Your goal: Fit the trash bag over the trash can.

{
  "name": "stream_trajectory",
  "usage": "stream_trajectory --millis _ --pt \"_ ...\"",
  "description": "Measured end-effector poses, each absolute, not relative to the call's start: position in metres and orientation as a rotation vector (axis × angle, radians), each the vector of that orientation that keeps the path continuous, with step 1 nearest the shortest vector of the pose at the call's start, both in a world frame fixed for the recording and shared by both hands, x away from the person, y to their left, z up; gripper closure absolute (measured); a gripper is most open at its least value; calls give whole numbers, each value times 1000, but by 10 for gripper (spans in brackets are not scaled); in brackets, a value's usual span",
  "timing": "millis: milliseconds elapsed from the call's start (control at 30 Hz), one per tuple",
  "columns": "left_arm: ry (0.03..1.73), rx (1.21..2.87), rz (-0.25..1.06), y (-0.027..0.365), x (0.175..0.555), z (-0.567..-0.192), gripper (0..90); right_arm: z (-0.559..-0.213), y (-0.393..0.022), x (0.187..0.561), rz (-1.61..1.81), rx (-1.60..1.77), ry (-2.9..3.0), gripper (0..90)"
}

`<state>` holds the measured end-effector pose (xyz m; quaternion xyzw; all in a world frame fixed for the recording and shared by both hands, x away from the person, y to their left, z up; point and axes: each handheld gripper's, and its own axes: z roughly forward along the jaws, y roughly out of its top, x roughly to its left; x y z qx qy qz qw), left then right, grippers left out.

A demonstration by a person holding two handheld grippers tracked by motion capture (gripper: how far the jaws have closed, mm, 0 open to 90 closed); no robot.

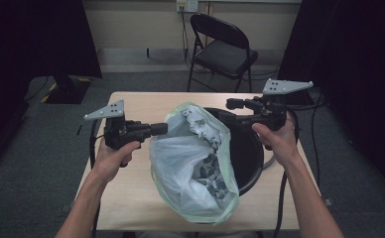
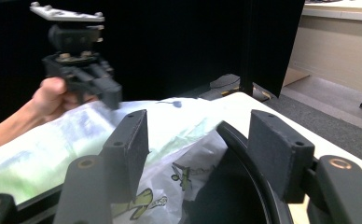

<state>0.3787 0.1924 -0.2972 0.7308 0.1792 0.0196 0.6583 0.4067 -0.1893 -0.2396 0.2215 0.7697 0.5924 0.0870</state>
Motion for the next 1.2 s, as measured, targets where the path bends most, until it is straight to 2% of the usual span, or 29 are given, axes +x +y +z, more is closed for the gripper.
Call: stream_trajectory --millis 300,800,900,1033,1200 --pt "314 1715 6 178 355 -295 823 -235 -190 404 1782 647 2280 377" --pt "315 1713 -6 168 357 -297 838 -229 -187 393 1781 598 2332 372" --pt "316 1708 -1 166 356 -298 838 -231 -185 394 1758 585 2374 426" --pt "308 1705 -8 164 356 -299 834 -234 -183 394 1725 556 2413 560" --pt "311 1700 -4 165 356 -299 813 -237 -184 396 1694 548 2442 668"
